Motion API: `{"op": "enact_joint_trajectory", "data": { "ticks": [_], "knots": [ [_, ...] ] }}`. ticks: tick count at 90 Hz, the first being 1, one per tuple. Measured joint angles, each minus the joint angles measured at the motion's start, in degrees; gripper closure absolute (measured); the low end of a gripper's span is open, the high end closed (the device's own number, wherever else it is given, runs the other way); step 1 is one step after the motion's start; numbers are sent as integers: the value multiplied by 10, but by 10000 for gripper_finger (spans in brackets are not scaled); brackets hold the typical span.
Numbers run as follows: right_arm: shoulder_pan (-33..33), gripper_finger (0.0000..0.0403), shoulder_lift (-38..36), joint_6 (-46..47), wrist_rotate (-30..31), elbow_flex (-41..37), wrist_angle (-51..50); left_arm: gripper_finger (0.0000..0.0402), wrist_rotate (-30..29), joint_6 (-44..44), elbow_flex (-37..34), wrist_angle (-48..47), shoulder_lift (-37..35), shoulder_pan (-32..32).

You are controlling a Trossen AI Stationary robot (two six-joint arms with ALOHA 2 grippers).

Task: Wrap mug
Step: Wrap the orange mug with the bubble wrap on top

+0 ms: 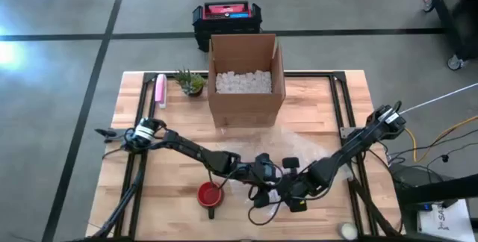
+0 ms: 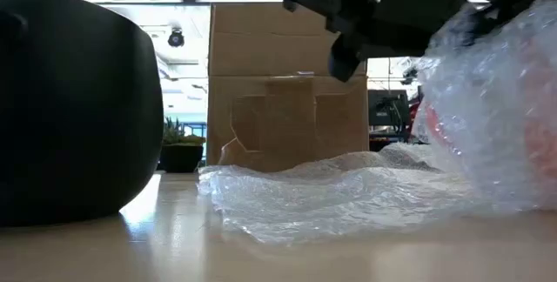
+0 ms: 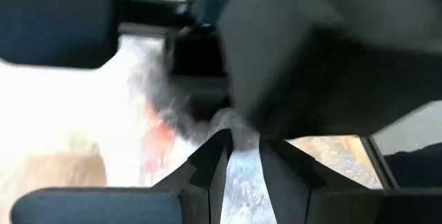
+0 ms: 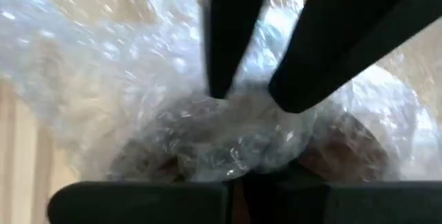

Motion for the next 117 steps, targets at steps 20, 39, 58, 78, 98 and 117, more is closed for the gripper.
{"op": "enact_joint_trajectory", "data": {
  "ticks": [20, 39, 58, 78, 98, 117],
  "knots": [
    [-17, 401, 8, -32, 1, 1, 55, 326, 0, 3, -1, -73, -36, -5],
    [-32, 401, 10, -55, 24, -5, 134, 326, -14, -5, -1, -106, -58, -8],
    [-45, 401, 10, -69, 22, 3, 132, 326, -47, -13, -1, -115, -61, -14],
    [-43, 401, -10, -96, 17, 44, 27, 326, -66, -12, -1, -105, -70, -7],
    [-43, 401, -35, -97, 20, 66, -10, 326, -75, -13, -1, -78, -75, -4],
    [-42, 401, -58, -83, 18, 66, -20, 326, -76, -11, -2, -42, -67, -4]
  ]
}}
